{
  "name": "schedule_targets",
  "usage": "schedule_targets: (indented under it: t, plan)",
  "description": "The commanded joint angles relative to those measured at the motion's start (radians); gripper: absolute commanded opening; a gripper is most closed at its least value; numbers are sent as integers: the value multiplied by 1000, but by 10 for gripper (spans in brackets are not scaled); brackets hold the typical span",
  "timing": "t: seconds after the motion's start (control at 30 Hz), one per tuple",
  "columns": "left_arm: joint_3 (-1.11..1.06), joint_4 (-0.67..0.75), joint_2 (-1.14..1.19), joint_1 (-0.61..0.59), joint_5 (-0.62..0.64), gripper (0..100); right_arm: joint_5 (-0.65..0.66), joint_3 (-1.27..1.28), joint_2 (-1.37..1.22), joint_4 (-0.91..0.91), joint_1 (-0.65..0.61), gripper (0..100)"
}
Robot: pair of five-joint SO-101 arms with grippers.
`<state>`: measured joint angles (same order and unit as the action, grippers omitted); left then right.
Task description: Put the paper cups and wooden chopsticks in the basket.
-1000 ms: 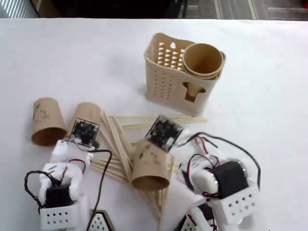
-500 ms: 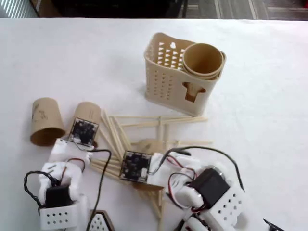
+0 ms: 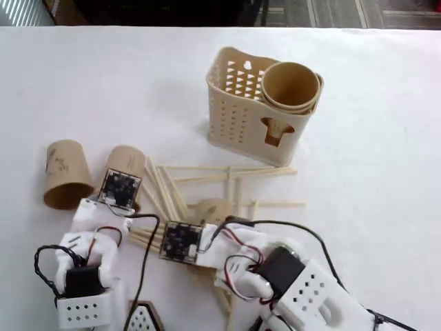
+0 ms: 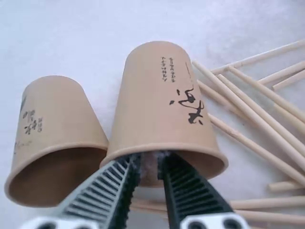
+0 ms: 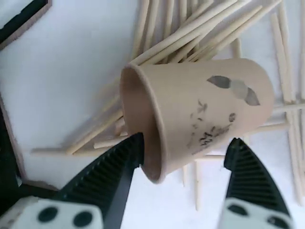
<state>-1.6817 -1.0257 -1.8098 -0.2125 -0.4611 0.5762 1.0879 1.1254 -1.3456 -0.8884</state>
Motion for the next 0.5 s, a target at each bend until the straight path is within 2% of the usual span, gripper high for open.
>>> schedule_targets:
  t: [0.0,0.17,0.23,0.47]
  plan:
    - [3,17,-8,-10,-8,82,-2,12,8,99,97,223]
    - [3,15,-8,-8,-8,82,5,31,10,214,231,11]
    - [3,15,-8,-7,-8,82,5,31,18,220,259,37]
    - [-11,18,-8,-5,-8,82,-23,-80,19,191,268,19]
